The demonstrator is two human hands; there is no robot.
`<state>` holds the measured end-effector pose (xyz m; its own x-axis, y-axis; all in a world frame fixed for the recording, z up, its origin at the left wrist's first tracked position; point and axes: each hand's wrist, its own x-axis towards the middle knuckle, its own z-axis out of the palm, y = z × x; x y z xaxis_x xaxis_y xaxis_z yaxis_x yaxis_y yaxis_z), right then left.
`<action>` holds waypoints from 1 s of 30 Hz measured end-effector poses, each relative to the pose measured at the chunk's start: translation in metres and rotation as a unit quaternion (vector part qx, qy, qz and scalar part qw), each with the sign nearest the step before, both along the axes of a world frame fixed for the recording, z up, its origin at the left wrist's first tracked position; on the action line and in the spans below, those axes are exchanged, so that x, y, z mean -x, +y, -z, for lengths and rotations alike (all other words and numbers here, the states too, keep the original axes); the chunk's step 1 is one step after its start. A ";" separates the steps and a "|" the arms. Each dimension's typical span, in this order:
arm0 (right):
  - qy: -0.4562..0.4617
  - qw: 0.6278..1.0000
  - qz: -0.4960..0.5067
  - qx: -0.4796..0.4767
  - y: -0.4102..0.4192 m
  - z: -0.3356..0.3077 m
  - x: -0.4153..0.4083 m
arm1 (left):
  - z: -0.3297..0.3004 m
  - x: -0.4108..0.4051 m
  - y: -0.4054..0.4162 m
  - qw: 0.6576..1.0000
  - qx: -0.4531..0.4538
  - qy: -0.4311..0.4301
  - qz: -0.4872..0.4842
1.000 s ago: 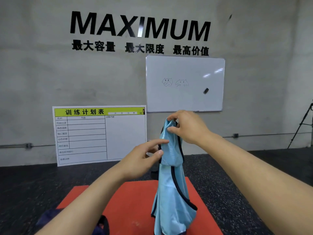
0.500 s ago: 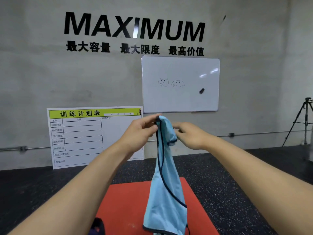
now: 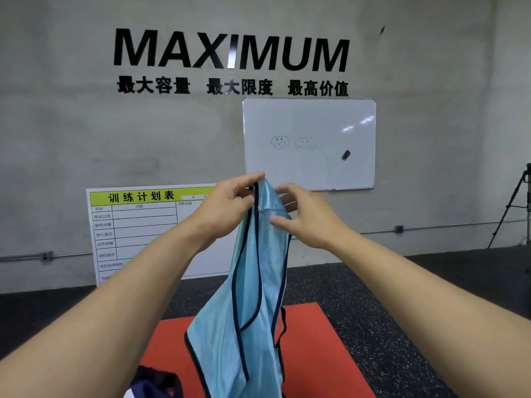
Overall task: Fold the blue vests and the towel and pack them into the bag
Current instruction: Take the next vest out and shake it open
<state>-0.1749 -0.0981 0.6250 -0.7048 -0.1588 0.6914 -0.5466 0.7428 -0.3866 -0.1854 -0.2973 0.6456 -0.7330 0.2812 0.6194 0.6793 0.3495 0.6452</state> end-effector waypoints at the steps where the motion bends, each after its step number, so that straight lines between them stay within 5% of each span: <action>1: 0.014 1.000 0.007 -0.002 -0.001 0.001 0.002 | 0.000 0.000 -0.002 1.000 0.001 0.001 -0.002; 11: 0.048 0.996 0.008 0.073 -0.002 -0.008 0.007 | 0.032 -0.009 -0.003 0.998 -0.013 -0.048 0.044; 22: 0.051 0.996 0.078 -0.013 0.018 -0.010 0.002 | 0.027 -0.012 0.003 0.992 -0.068 -0.081 0.075; 30: 0.013 0.999 -0.040 -0.005 0.011 -0.020 -0.004 | 0.009 -0.011 0.003 0.994 -0.062 -0.041 0.085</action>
